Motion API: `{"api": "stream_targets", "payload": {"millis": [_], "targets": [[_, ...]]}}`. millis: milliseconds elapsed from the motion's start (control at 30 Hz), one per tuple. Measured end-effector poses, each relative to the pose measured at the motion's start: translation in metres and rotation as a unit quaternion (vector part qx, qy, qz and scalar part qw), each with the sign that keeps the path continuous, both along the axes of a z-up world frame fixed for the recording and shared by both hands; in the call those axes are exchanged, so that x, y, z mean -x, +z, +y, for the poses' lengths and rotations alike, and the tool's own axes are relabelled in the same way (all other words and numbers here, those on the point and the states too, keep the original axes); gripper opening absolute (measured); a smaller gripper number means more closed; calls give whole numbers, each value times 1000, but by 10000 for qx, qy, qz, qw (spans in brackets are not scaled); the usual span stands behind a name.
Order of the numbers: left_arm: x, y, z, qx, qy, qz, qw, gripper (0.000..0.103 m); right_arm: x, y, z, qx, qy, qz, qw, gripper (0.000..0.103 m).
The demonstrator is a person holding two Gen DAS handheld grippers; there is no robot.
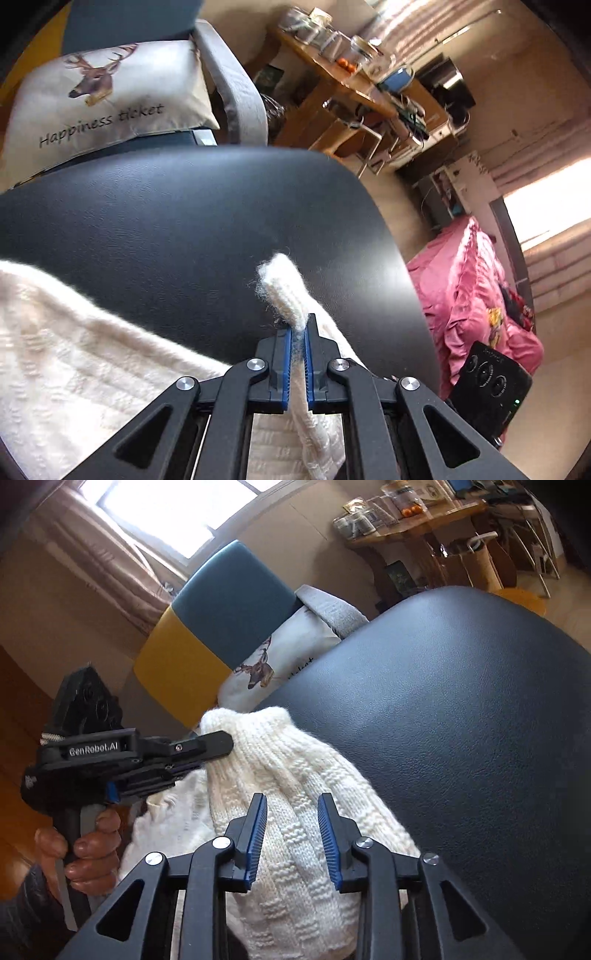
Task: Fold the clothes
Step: 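Lift the cuff with the left gripper and fold it across the body while the right gripper grasps the sweater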
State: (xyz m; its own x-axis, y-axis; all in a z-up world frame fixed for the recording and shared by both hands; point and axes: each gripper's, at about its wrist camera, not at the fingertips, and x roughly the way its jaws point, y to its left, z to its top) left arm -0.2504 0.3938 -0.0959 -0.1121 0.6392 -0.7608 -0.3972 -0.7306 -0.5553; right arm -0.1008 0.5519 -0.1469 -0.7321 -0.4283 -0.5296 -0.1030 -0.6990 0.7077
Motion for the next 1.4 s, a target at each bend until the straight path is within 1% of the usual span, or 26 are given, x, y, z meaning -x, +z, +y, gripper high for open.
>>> {"api": "stream_targets", "payload": {"millis": [67,100,167,200,267,367,433,500,567,600,633,667,700,733,767,867,967,1067,1100,1200,1367,1400], "targets": [[1,13,-23,-189,246,53,9995,6,-13,-4,4,748,-283,121,9967,31],[1,21,-37,-308,377,94,9988,6,-20,-7,5,1116,-423,184,9927,31],[3,35,-64,-547,637,176,9963,6,-36,-16,4,1782,-675,303,9812,35],[3,43,-78,-667,767,217,9946,6,-41,-21,-1,1962,-711,301,9775,40],[4,58,-105,-895,1020,308,9903,6,-50,-29,-12,2318,-783,296,9692,44],[4,86,-143,-1093,1260,559,9844,6,-62,-42,-28,2818,-867,278,9551,50],[4,99,-168,-1183,1449,694,9799,6,-62,-45,-42,2959,-772,201,9519,57],[5,113,-193,-1274,1636,827,9748,6,-62,-48,-57,3111,-675,125,9479,61],[4,125,-219,-1356,1816,951,9693,6,-56,-51,-73,3349,-586,59,9404,63],[4,129,-232,-1406,1878,998,9670,6,-53,-52,-81,3480,-548,43,9359,69],[2,134,-245,-1420,1972,1076,9640,6,-49,-54,-89,3636,-507,69,9301,78],[0,139,-258,-1441,2064,1151,9609,6,-46,-55,-98,3785,-462,81,9244,82],[-3,143,-272,-1499,2148,1212,9574,6,-40,-57,-107,3916,-409,53,9192,90],[-6,146,-286,-1554,2233,1273,9538,6,-35,-59,-116,4028,-359,15,9146,92],[-9,148,-301,-1594,2325,1332,9502,6,-28,-59,-125,4074,-313,-46,9127,92],[-17,150,-344,-1733,2646,1419,9380,6,-9,-59,-154,4104,-147,-231,9115,92],[-24,144,-387,-1904,2948,1423,9255,6,8,-60,-180,4130,-42,-419,9098,92],[-31,135,-426,-1974,3182,1429,9162,6,22,-61,-202,4083,-30,-552,9112,92],[-34,131,-438,-1970,3248,1436,9138,6,26,-61,-206,4002,-84,-578,9146,92],[-42,118,-463,-1898,3409,1374,9104,6,36,-55,-213,3629,-291,-610,9294,92],[-56,94,-506,-1776,3668,1269,9043,6,47,-33,-213,2872,-525,-383,9557,92],[-58,88,-512,-1742,3688,1244,9045,6,45,-26,-211,2662,-598,-294,9616,92]]}}
